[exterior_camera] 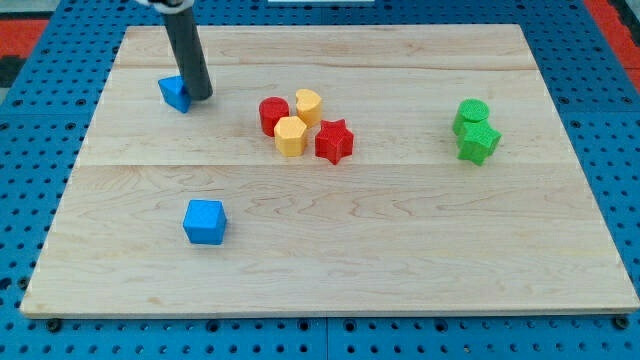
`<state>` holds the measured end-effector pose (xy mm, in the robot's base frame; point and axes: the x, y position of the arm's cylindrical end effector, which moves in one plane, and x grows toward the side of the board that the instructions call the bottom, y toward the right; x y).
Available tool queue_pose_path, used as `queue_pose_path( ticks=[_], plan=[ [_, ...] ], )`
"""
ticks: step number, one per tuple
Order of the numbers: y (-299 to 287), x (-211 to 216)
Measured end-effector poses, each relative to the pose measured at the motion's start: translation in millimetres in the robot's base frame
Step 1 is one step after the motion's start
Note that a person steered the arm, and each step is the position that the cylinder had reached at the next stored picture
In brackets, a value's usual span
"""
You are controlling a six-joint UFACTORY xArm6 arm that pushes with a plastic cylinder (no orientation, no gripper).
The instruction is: Push the blue cube towards the top
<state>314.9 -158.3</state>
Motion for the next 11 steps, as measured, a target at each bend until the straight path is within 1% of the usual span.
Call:
queue_pose_path(
  ticks=[1,2,3,4,5,6,7,8,9,10,11],
  plan=[
    [25.0,30.2],
    [-18.7,35.0],
    [-38.3,-14.6],
    [-36.9,-41.3],
    [-17.8,16.7],
    [30.9,95.2],
    [112.0,161.5],
    [140.6,230.2],
    [41.7,246.0],
    [-33.7,225.5],
    [-29.6,242.4]
  ],
)
